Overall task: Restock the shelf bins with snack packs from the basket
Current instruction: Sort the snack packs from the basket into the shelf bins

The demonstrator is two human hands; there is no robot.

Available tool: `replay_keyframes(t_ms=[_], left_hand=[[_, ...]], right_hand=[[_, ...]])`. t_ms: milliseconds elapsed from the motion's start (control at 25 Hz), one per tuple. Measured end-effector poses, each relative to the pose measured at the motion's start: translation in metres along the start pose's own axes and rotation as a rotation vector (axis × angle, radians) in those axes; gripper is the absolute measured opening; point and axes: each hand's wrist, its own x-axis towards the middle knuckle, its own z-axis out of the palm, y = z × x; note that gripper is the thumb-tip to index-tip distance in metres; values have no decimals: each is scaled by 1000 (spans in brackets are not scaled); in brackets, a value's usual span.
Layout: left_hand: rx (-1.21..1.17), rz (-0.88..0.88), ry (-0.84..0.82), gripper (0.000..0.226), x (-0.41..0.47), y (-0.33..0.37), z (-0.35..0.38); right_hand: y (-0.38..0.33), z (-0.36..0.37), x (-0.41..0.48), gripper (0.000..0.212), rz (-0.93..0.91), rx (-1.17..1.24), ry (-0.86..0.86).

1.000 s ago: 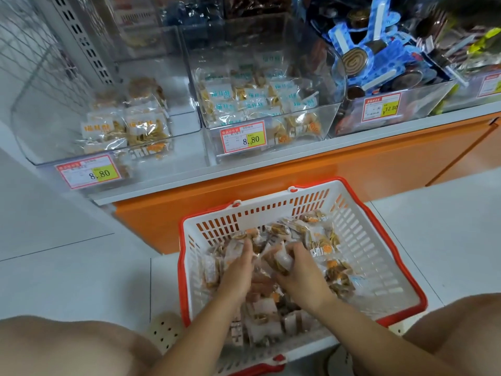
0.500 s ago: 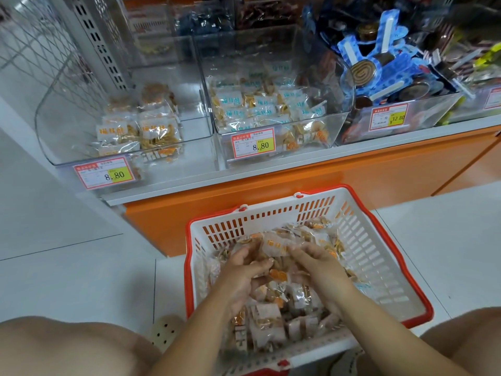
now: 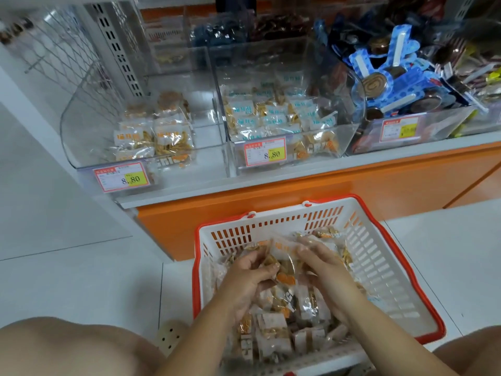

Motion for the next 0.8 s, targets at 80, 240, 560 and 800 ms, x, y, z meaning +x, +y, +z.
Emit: replay_keyframes(t_ms=[80,240,560,800], left_hand=[[124,69,25,41,-11,19,-3],[322,376,107,43,-50,89,-14],[735,953,1061,67,-116,213,-141],[629,700,912,93,-89,213,-180]], right_hand=[[-20,8,-5,41,-64,-221,-11],[-93,53,-29,35,-338,-380,-54],[-234,200,27,43,-840,-709,-34],[-223,249,106,54,-165,-1340,-232]])
